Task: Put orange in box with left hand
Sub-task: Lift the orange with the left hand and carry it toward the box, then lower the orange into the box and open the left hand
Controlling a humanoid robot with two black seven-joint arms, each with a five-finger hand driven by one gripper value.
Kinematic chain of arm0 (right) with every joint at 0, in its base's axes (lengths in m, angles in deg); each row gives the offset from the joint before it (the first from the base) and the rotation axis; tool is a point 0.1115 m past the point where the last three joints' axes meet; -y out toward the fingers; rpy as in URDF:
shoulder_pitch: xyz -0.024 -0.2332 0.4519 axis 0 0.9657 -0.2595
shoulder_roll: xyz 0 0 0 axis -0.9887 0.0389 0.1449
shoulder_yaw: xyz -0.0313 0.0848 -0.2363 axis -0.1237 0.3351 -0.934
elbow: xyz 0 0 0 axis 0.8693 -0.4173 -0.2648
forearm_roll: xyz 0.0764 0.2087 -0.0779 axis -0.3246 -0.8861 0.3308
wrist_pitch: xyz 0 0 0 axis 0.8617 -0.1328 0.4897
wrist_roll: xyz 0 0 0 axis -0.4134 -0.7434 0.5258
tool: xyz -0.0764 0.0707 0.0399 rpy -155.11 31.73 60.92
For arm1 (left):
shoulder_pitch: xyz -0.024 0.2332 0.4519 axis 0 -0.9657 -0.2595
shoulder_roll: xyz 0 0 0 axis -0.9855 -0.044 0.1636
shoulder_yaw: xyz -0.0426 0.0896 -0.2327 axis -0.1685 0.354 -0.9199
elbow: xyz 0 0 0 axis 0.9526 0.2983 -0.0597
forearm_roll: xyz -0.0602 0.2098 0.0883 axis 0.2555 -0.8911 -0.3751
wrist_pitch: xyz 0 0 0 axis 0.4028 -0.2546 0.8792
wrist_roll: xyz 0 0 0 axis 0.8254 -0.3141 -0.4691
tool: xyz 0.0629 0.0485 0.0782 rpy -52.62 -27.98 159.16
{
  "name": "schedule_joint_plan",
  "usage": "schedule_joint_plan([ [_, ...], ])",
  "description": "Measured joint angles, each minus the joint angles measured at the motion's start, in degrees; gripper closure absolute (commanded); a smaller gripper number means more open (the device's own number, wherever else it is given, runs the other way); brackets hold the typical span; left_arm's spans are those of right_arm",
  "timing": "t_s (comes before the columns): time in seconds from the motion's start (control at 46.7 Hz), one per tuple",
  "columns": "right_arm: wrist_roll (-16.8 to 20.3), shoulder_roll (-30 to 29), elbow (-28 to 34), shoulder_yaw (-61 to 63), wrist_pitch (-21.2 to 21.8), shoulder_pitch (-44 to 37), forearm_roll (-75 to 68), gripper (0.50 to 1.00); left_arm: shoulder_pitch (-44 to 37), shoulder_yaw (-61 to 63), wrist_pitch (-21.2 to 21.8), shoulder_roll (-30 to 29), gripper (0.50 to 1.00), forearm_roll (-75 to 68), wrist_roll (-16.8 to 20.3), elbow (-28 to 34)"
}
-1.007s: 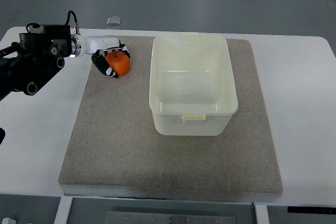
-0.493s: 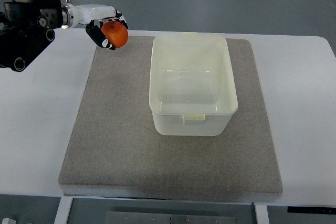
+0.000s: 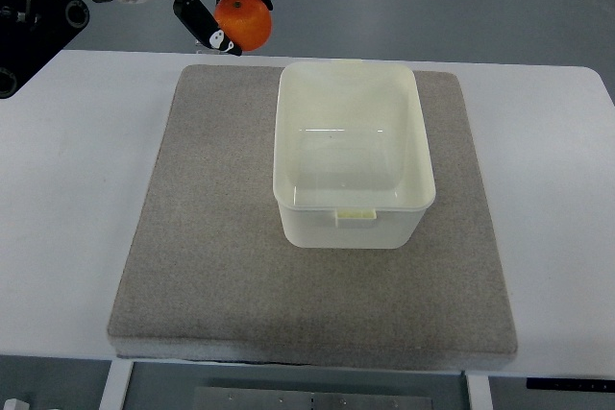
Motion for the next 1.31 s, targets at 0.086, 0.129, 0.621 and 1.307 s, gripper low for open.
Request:
schedule_joint_plan([
  [0.086, 0.0, 0.0, 0.0, 0.0, 0.0, 0.0, 0.0, 0.568, -0.3, -0.1, 0.0, -0.1, 1.000, 0.0, -0.1, -3.8],
  [0.129, 0.0, 0.0, 0.0, 0.0, 0.0, 0.0, 0.0, 0.568, -0.3, -0.2, -0.1, -0.1, 1.000, 0.1, -0.2, -5.8],
  [0.621, 0.0, 0.0, 0.0, 0.0, 0.0, 0.0, 0.0, 0.568, -3.9, 0.5, -2.4, 5.9, 1.000, -0.8, -1.1, -15.2],
  [1.307, 0.0, 0.0, 0.0, 0.0, 0.0, 0.0, 0.0, 0.568, -8.1, 0.6, -1.5, 12.1, 0.727, -12.1, -1.1, -11.9],
])
